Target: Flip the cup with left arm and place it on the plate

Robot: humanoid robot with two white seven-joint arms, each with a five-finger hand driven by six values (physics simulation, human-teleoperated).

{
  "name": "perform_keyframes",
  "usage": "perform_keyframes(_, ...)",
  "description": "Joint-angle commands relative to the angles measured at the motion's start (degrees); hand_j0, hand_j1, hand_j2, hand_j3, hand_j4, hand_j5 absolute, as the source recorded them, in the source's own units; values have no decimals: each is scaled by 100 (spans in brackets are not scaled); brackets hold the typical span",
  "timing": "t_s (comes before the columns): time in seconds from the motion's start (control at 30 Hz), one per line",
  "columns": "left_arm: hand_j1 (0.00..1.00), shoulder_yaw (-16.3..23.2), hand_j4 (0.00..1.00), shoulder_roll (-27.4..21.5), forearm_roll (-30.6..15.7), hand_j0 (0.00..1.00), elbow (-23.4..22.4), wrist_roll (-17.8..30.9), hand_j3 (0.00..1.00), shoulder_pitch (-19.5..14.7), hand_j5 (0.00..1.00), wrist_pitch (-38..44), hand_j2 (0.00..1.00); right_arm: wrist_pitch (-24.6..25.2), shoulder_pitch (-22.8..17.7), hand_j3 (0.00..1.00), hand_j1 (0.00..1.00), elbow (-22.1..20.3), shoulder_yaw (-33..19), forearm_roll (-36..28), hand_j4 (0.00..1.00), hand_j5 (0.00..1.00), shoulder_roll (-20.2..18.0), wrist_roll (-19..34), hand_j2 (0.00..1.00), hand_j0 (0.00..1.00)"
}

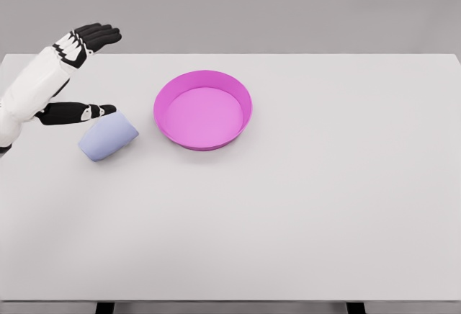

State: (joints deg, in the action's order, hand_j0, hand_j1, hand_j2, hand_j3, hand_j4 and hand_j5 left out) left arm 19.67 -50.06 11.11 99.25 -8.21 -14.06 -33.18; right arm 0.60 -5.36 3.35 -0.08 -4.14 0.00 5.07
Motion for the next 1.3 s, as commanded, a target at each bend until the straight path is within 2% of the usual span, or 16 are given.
perform_keyframes(0.0,100,-7,100,-13,-30,100,-2,3,100,0,100,-4,100,2,0,100,100,8,8,10,100,100,0,-6,100,100)
perform_keyframes(0.3,100,-7,100,-22,-3,100,-28,-5,100,0,100,-4,100,2,0,100,100,8,-10,1,100,100,0,2,100,100)
perform_keyframes(0.63,100,46,100,-470,-12,100,16,-5,100,26,100,-4,100,2,0,100,100,8,-10,1,100,100,0,2,100,100)
perform_keyframes(0.7,100,37,100,-558,-47,100,51,-5,100,97,100,171,100,2,0,100,100,8,-10,1,100,100,0,2,100,100)
perform_keyframes(0.73,100,54,100,-654,-65,100,209,-14,100,105,100,286,100,2,0,100,100,8,-10,1,100,100,0,2,100,100)
perform_keyframes(0.8,100,46,100,-848,-179,100,394,-49,100,264,100,856,100,2,0,100,100,8,-10,1,100,100,0,2,100,100)
perform_keyframes(0.87,100,300,100,-900,-758,100,394,-58,100,237,100,1717,100,2,0,100,100,8,-10,1,100,100,0,2,100,100)
perform_keyframes(0.9,100,406,100,-909,-873,100,394,-67,100,220,100,1841,100,2,0,100,100,8,-10,1,100,100,0,2,100,100)
perform_keyframes(1.0,100,696,100,-900,-1699,100,403,-67,100,141,100,1833,100,2,0,100,100,8,-10,1,100,100,0,2,100,100)
perform_keyframes(1.1,100,1021,100,-883,-3105,100,403,-58,100,97,100,1859,100,2,0,100,100,8,-10,1,100,100,0,2,100,100)
perform_keyframes(1.13,100,1056,100,-848,-3352,100,403,-41,100,88,100,2034,100,2,0,100,100,8,-10,1,100,100,0,2,100,100)
perform_keyframes(1.27,100,1205,100,-479,-3563,100,411,-32,100,-35,100,3054,100,2,0,100,100,8,-10,1,100,100,0,2,100,100)
